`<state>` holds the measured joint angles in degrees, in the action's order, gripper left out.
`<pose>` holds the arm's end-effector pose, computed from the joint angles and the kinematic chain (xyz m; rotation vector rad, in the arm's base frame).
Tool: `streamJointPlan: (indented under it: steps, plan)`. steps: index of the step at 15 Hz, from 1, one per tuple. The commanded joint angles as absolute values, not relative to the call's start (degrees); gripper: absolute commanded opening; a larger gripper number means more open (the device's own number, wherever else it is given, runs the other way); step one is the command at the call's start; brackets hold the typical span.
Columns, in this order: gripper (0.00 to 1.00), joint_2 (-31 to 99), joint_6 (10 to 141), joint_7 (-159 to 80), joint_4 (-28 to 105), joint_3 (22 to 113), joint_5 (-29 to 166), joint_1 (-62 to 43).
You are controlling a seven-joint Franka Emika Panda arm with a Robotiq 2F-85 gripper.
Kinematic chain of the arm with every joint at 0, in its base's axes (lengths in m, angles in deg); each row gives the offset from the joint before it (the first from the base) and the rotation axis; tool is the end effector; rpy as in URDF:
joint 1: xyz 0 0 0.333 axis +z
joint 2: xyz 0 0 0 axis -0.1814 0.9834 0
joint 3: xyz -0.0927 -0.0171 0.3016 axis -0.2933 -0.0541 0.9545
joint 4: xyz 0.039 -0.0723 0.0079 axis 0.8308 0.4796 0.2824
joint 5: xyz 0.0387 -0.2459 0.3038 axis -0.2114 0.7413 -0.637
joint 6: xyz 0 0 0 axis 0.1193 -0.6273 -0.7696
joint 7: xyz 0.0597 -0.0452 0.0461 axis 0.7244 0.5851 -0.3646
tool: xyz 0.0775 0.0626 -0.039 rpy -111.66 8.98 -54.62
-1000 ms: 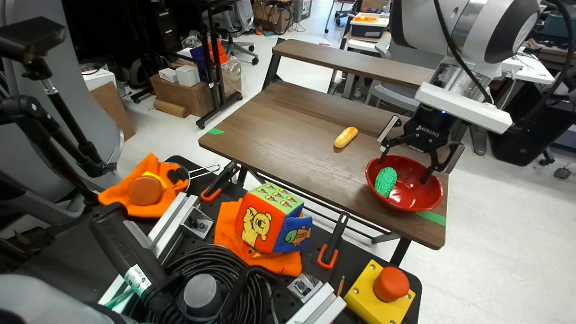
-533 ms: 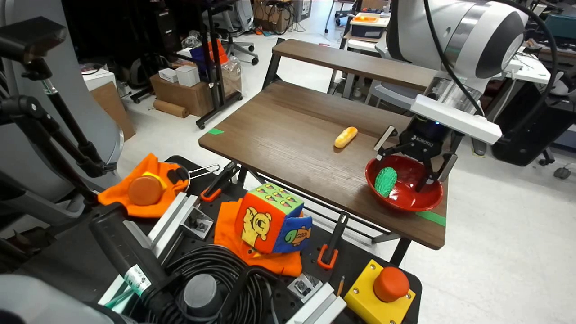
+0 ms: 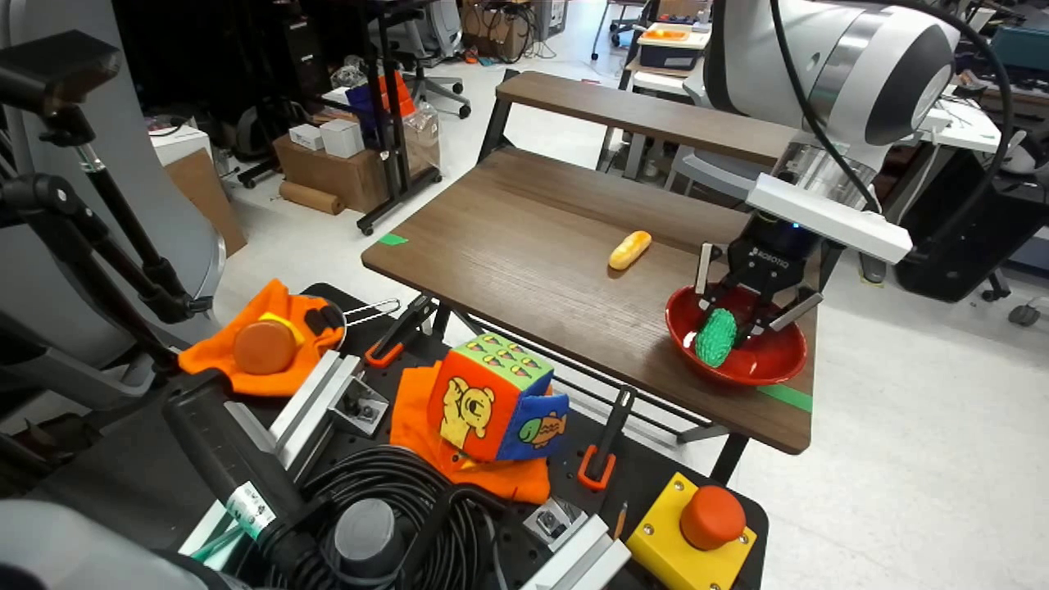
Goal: Remove the green object from the bowl.
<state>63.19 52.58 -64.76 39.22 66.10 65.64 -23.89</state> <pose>0.5951 -0.1973 0.1236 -2.9668 -0.0814 0.7170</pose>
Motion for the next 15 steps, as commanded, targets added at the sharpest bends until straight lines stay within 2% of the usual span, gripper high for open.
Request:
streamJointPlan:
  steps: [1,4,9,15]
  plan:
    - [0.2,63.6,53.0,-63.9,38.6,66.7,66.4,-24.3]
    - [0.2,60.9,55.9,-65.1,41.3,66.5,67.4,-24.3]
    - [0.2,48.8,62.0,-70.3,50.9,66.7,69.1,-25.3]
    - [0.2,35.6,57.4,-72.3,57.6,68.6,66.5,-23.8]
